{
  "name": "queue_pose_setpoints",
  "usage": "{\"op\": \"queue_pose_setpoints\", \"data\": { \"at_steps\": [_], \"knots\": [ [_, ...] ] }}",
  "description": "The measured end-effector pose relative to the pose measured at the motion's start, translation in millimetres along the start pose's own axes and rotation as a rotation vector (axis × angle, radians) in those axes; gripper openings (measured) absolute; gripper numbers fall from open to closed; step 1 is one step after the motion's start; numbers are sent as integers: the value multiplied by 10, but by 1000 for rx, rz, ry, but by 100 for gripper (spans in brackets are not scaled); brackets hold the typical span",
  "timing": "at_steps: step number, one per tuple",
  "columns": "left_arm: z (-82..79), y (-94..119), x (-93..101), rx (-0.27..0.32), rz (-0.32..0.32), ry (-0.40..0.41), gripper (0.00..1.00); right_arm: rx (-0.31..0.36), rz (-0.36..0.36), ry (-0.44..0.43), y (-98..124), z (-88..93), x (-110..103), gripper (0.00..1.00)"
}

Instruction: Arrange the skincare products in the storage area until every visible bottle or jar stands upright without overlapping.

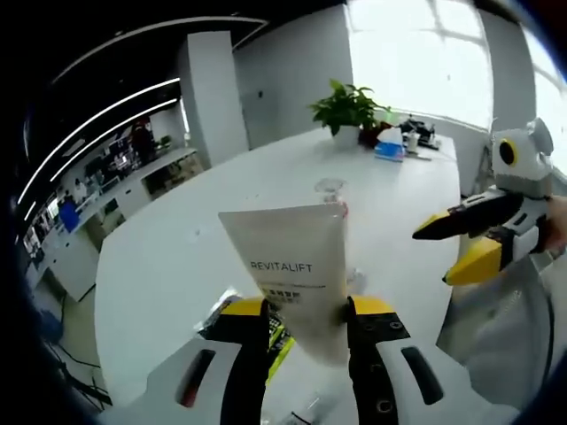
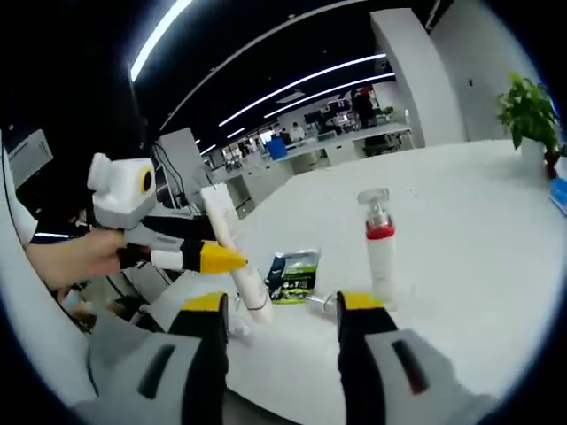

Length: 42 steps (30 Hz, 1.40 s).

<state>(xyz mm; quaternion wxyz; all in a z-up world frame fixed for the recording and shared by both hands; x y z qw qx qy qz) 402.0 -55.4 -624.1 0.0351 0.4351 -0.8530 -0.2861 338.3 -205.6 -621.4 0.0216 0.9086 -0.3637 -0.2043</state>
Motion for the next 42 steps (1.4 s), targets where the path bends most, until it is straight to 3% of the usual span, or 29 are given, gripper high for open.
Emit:
{"op": "queue_pose_setpoints", "data": {
  "at_steps": [3,9,12,17,20,25,30,35,37,40,42],
  "knots": [
    [-25,22,43,10,5,5,31,56,-58,-9,-150,-202,-113,46],
    [-60,65,170,16,22,-12,31,39,-119,20,-408,-328,-247,43],
    [-69,86,233,21,29,-20,31,-7,-97,89,-498,-347,-248,37],
    [-96,119,285,32,38,-27,31,-36,-103,38,-558,-336,-224,23],
    [-106,125,287,35,35,-41,31,-74,-80,63,-558,-295,-214,22],
    [-141,145,307,45,35,-52,31,-82,-65,59,-569,-287,-209,22],
    [-131,148,327,40,37,-46,31,-116,-13,101,-563,-277,-162,17],
    [-121,173,315,53,43,-17,32,-80,-44,13,-520,-272,-115,12],
    [-118,187,324,66,60,-26,32,-82,-67,-9,-497,-275,-90,12],
    [-103,192,341,84,138,-13,32,-122,-114,70,-452,-282,-90,11],
    [-70,202,341,72,208,67,31,-111,-176,96,-414,-304,-113,10]
  ]
}}
Point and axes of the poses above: the point that each gripper's makers call its tool centre point, and the gripper's own axes: y roughly backward along the fingers, x roughly to its right, z roughly out of its underside, the point moved 7 cm from there along y, roughly backward along the fingers, and after that the axes turned 10 degrees about -z, right-handed, at the moved point
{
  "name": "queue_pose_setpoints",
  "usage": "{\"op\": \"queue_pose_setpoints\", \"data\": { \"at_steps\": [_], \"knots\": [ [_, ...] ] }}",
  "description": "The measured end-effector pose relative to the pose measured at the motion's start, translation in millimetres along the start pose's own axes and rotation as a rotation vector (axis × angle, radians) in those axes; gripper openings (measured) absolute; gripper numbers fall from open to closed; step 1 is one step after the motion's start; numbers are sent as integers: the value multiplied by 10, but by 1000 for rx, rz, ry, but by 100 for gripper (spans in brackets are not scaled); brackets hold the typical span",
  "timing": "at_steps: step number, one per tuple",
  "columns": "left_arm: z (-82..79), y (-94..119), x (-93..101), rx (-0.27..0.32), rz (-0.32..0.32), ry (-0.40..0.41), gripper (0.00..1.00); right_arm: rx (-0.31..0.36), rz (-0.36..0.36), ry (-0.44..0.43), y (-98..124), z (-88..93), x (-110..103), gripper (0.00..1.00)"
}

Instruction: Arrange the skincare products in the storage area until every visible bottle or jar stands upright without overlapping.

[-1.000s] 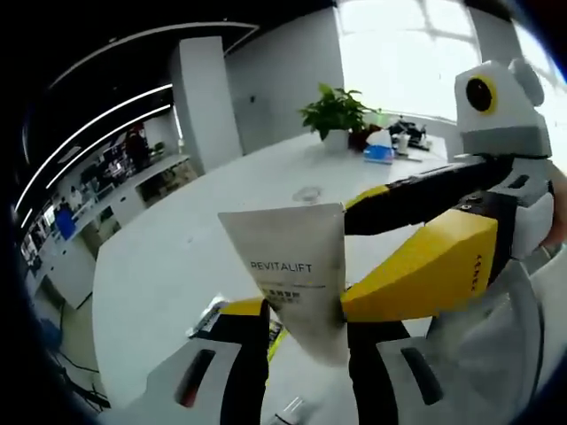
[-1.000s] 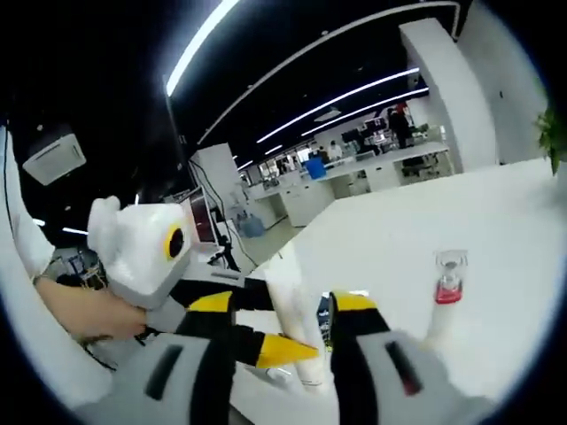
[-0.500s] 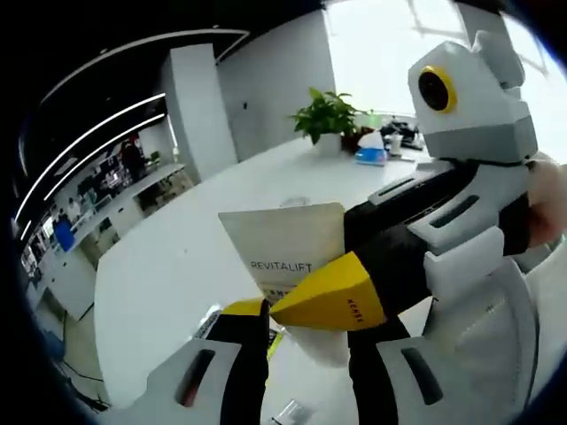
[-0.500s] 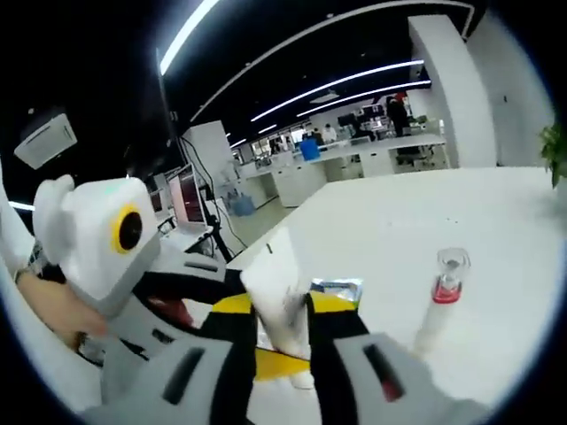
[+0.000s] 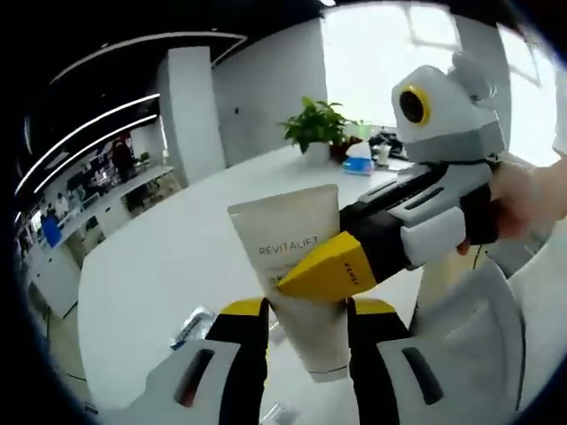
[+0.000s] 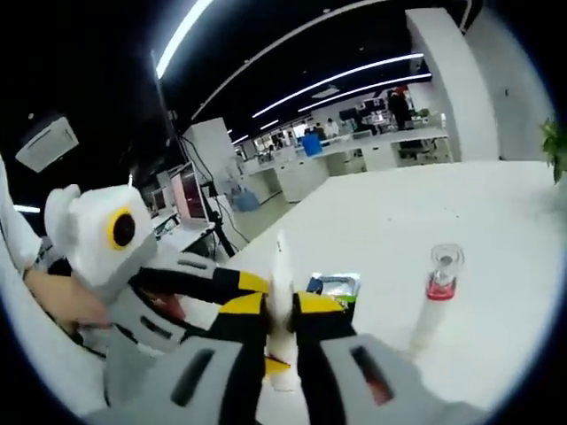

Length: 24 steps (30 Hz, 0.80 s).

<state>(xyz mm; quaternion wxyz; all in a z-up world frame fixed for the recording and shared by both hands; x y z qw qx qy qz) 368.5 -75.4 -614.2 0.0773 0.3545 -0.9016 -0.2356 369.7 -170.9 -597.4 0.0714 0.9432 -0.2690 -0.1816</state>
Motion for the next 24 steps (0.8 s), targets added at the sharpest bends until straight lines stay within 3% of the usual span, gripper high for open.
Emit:
{"op": "queue_pose_setpoints", "data": {
  "at_steps": [4,10,12,16,21,24],
  "knots": [
    [57,15,13,6,97,35,31,81,-138,-74,102,-61,-53,10],
    [39,114,159,22,327,77,27,48,-347,-28,211,-96,-155,10],
    [27,143,176,19,376,72,25,40,-429,-40,245,-123,-197,10],
    [6,201,233,-15,474,-10,22,-13,-518,25,250,-152,-253,10],
    [64,247,233,-119,533,-179,20,-132,-594,126,197,-143,-311,10],
    [93,268,205,-159,544,-258,19,-136,-610,142,186,-156,-321,10]
  ]
}}
Point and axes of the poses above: the point that each gripper's makers call its tool centre point, and the gripper's own axes: y roughly backward along the fingers, x roughly to its right, z roughly out of its underside, the point moved 7 cm from there along y, roughly backward along the fingers, and after that the axes turned 10 degrees about -z, right-handed, at the moved point
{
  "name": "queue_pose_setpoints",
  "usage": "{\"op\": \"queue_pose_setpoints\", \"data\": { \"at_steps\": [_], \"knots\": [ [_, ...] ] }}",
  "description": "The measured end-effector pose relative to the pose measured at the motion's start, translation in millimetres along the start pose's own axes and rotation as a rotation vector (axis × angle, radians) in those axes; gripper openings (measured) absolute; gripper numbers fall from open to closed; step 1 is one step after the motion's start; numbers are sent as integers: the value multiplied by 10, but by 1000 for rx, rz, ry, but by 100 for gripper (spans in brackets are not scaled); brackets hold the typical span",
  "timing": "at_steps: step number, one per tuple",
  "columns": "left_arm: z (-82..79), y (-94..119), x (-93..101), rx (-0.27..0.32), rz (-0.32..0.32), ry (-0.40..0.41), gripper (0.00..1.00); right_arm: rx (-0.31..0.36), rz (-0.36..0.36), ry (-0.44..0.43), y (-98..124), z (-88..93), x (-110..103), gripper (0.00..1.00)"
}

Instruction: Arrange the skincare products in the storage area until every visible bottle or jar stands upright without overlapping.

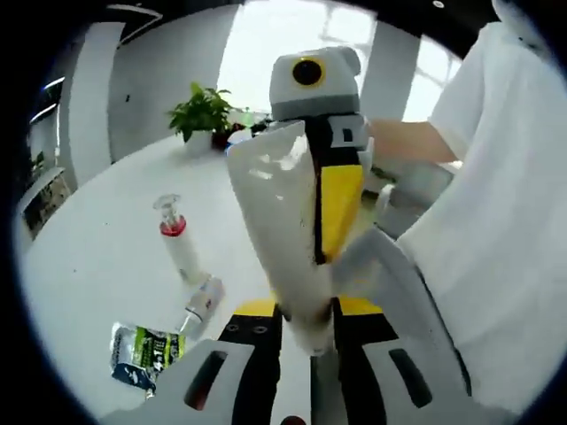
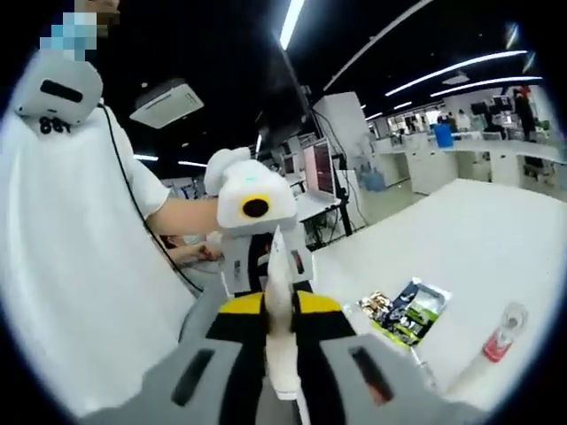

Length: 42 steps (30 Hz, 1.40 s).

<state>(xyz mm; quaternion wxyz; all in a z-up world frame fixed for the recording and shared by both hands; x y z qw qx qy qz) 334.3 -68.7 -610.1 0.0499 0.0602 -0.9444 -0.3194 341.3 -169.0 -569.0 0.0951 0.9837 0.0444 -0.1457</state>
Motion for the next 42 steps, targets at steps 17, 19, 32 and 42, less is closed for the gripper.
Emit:
{"op": "queue_pose_setpoints", "data": {
  "at_steps": [17,19,32,42],
  "knots": [
    [-79,-65,-91,75,-57,-10,16,19,-25,89,-13,-48,39,12],
    [-61,-76,-128,80,-74,-29,16,21,-4,98,-19,-36,59,12],
    [88,-254,-339,53,-156,-44,16,17,149,62,-37,139,276,16],
    [130,-378,-524,60,-185,-9,16,37,268,46,1,212,455,21]
  ]
}}
Point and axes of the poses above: the point that each gripper's makers call its tool centre point, and the gripper's own axes: y roughly backward along the fingers, x roughly to its right, z roughly out of its underside, the point moved 7 cm from there along y, roughly backward along the fingers, and after that the axes turned 10 degrees about -z, right-handed, at the moved point
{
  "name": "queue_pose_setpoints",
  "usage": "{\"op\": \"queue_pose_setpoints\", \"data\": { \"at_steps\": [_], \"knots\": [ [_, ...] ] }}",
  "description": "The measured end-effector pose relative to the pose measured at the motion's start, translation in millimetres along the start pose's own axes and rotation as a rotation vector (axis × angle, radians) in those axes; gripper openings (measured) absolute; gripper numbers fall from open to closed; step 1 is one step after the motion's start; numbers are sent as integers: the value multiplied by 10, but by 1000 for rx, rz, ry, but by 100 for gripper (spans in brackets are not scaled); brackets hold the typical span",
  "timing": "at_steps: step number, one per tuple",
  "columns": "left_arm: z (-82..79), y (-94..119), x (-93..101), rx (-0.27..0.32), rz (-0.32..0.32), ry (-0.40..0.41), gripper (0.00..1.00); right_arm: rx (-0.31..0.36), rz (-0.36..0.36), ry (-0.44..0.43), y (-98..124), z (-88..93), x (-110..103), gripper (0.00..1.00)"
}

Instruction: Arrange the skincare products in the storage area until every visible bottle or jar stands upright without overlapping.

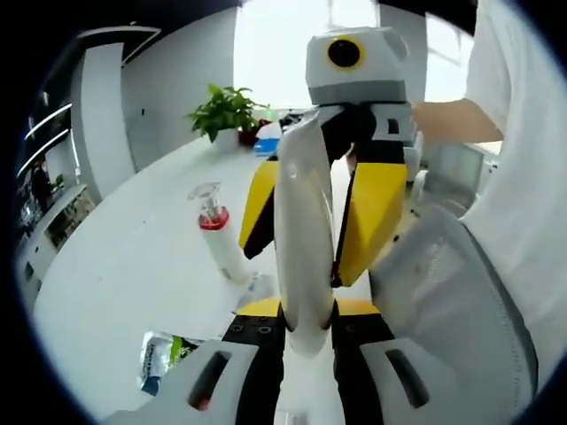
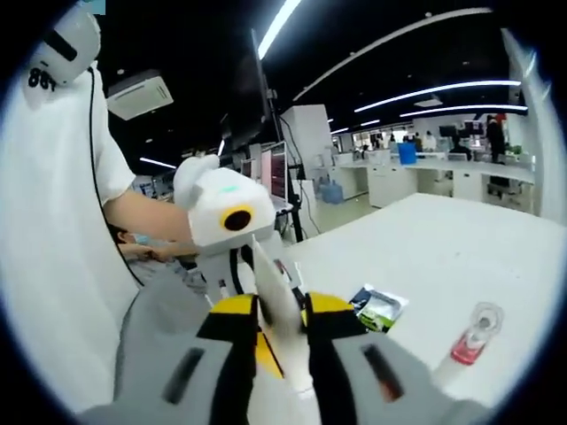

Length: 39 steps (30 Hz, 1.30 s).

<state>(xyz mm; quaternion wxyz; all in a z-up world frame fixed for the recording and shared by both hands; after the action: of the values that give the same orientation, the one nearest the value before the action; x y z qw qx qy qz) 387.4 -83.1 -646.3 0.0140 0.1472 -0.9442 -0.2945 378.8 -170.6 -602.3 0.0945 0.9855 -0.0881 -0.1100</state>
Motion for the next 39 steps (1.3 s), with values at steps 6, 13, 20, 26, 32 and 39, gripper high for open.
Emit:
{"op": "queue_pose_setpoints", "data": {
  "at_steps": [6,13,20,26,32,39],
  "knots": [
    [-5,-67,-108,8,4,15,16,11,65,-28,21,37,99,24],
    [-6,-132,-234,7,1,10,16,68,149,-46,67,59,176,38],
    [-23,-221,-353,-1,0,-11,16,85,207,-69,171,94,232,53],
    [-81,-298,-505,6,-17,-14,16,97,261,-92,322,139,255,58],
    [-170,-375,-652,21,-39,-9,16,105,323,-139,453,266,249,65],
    [-196,-557,-809,5,-50,-19,16,106,394,-159,554,384,256,69]
  ]
}}
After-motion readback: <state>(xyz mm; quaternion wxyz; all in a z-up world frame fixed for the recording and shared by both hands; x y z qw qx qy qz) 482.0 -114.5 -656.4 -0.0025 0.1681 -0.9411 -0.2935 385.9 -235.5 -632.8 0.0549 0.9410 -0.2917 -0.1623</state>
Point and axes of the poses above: the point that each gripper's makers call its tool centre point, and the gripper's own axes: y roughly backward along the fingers, x roughly to its right, z roughly out of its underside, the point moved 7 cm from there along y, roughly backward along the fingers, and after that the axes turned 10 degrees about -z, right-handed, at the moved point
